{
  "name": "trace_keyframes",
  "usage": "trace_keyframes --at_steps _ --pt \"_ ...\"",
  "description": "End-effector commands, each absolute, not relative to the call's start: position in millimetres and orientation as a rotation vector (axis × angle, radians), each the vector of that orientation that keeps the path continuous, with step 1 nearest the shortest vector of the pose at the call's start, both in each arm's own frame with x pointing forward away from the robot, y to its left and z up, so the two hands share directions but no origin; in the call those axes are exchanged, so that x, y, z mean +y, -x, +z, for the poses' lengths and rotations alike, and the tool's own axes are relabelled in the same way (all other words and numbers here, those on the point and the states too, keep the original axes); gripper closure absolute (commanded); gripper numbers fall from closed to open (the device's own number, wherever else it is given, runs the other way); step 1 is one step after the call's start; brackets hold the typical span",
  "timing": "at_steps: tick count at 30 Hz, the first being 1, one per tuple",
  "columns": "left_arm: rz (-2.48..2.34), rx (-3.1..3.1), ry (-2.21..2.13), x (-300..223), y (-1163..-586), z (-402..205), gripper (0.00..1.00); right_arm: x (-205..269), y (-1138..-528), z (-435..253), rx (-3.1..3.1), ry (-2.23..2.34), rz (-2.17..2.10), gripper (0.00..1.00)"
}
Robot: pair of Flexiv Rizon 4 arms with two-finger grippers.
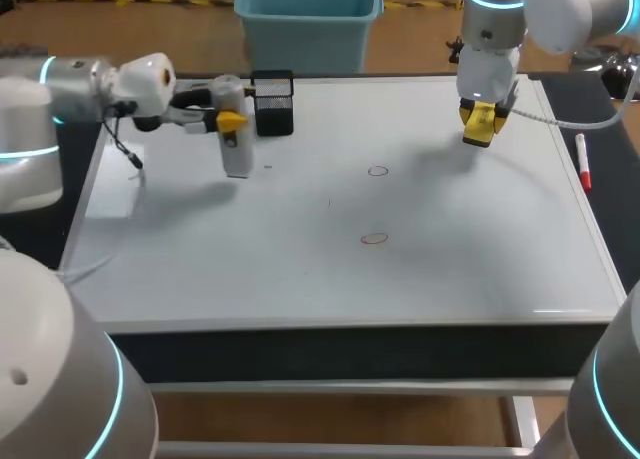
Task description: Pick up the inspection probe, press it on each red-marked spot on the whiteboard one by one, put down the probe, pick up the eraser, and wipe off all the red marks.
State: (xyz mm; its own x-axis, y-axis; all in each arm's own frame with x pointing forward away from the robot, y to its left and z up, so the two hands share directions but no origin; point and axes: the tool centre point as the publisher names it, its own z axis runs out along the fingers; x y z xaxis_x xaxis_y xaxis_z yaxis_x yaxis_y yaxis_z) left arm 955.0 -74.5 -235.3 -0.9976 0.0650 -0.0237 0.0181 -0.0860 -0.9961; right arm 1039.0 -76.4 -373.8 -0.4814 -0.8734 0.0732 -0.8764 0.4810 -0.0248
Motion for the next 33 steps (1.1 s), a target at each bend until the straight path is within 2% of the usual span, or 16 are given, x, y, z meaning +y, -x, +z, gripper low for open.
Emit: trace_keyframes --at_steps 1,14,33 --pt "2.359 -2.193 -0.083 -54 -944 -229 1.00 -77 -1040 -373 -2.656 -1.574 0.092 1.00" --pt "2.380 -2.234 -0.147 -12 -955 -223 1.00 -77 -1040 -373 -2.656 -1.574 0.092 1.00" --pt "2.382 -2.226 -0.137 -10 -956 -223 1.00 -71 -1038 -372 -2.648 -1.598 0.097 1.00"
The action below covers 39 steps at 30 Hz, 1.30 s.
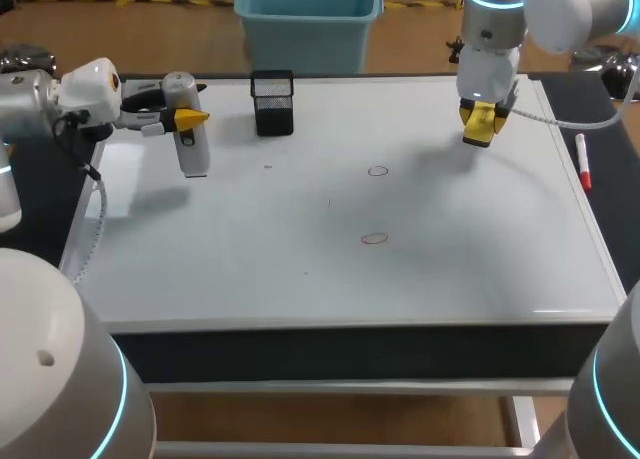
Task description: Pick up the inspection probe, press it on each red-marked spot on the whiteboard one by one, put down the probe, pick up the eraser, and wipe off all the red marks.
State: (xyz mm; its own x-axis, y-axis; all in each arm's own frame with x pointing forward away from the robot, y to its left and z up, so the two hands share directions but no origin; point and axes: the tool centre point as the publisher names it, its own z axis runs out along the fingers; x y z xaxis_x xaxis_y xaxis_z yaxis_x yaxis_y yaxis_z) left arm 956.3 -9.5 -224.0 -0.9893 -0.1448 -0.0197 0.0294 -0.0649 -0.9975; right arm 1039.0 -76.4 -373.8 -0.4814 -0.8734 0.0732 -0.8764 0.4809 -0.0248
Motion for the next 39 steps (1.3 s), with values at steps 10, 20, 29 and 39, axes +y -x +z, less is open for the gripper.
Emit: trace_keyframes --at_steps 10,20,29,39 --pt "-2.205 2.061 0.127 -10 -956 -223 1.00 -2 -1007 -367 -2.607 -1.780 0.150 1.00" --pt "-2.205 2.061 0.127 -10 -956 -223 1.00 79 -981 -361 -2.476 -1.979 0.206 1.00" --pt "-2.205 2.061 0.127 -10 -956 -223 1.00 124 -982 -362 -2.371 -2.000 0.277 1.00" --pt "-2.205 2.061 0.127 -10 -956 -223 1.00 133 -982 -384 -2.345 -2.029 0.158 1.00"
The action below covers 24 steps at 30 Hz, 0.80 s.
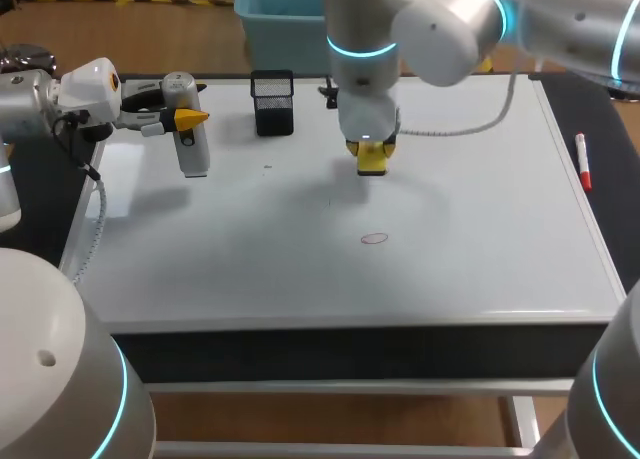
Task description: Pick up the inspection probe, press it on each red-marked spot on the whiteboard one by one, put down the probe, pick up the eraser, and wipe off all the red marks.
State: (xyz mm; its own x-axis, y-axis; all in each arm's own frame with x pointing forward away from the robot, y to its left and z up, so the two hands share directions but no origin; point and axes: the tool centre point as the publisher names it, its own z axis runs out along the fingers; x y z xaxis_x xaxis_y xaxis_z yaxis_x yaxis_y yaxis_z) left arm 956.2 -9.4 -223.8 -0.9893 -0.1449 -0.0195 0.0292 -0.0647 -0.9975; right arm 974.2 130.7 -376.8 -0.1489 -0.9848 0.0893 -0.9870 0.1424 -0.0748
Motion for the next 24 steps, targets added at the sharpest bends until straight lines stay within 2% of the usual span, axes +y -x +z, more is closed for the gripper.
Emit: trace_keyframes --at_steps 1,24 --pt "-2.205 2.061 0.127 -10 -956 -223 1.00 133 -982 -385 -2.344 -2.031 0.152 1.00" --pt "-2.205 2.061 0.127 -10 -956 -223 1.00 136 -981 -410 -2.313 -2.042 0.112 1.00"
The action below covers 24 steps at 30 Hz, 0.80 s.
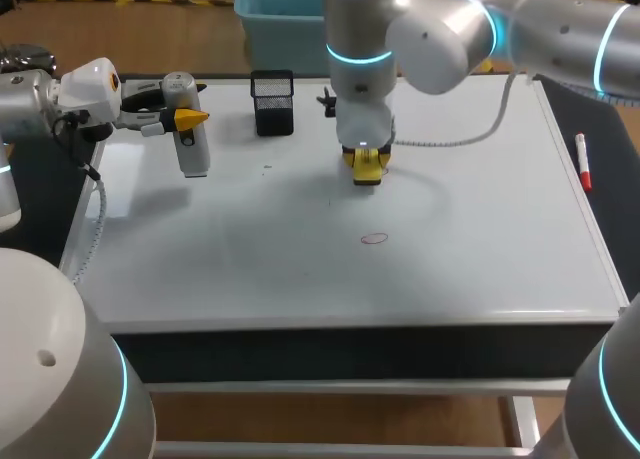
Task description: Pick up the inspection probe, press it on each red-marked spot on the whiteboard one by one, put down the probe, pick up the eraser, and wipe off all the red marks.
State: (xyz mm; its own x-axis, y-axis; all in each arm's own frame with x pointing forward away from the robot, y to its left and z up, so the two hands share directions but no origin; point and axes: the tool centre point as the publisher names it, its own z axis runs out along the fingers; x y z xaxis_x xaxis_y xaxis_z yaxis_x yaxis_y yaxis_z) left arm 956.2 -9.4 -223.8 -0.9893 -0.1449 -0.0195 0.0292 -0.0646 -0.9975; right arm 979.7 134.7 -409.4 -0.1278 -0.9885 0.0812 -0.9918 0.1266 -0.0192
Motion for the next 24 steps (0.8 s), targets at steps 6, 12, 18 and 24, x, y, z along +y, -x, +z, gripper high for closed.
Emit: trace_keyframes --at_steps 6,12,18,24 --pt "-2.205 2.061 0.127 -10 -956 -223 1.00 135 -979 -414 -2.315 -2.041 0.102 1.00" --pt "-2.205 2.061 0.127 -10 -956 -223 1.00 131 -978 -418 -2.315 -2.030 0.095 1.00" --pt "-2.205 2.061 0.127 -10 -956 -223 1.00 122 -978 -423 -2.328 -2.001 0.087 1.00" --pt "-2.205 2.061 0.127 -10 -956 -223 1.00 105 -979 -424 -2.360 -1.948 0.088 1.00"
